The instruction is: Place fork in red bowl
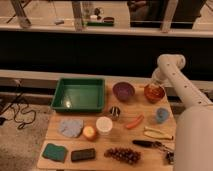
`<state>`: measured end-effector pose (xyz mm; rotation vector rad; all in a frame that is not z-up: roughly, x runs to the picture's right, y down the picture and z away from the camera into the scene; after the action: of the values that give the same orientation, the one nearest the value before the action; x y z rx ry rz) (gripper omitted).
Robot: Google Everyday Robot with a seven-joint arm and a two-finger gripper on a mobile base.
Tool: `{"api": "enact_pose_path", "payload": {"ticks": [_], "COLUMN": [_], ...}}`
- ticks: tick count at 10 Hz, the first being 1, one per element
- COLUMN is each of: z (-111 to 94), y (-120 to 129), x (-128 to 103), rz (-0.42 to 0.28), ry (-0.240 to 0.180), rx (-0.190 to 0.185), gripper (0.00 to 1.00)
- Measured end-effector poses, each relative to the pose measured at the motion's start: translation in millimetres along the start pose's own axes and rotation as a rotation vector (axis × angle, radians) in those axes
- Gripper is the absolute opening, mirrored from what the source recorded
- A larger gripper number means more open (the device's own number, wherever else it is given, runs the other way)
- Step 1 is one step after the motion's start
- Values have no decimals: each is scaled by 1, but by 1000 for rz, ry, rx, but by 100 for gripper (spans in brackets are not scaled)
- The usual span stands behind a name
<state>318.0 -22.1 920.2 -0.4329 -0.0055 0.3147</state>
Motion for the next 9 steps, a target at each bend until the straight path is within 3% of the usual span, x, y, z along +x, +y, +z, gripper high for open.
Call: {"api": "enact_pose_path", "payload": {"ticks": [3,6,9], "z": [2,2,2], "y": [1,1,1], "x": [-1,0,-1], "rz": [-13,-16,-16], "ry": [3,14,13], "rx": [-5,-7,-8], "gripper": [1,16,16]}}
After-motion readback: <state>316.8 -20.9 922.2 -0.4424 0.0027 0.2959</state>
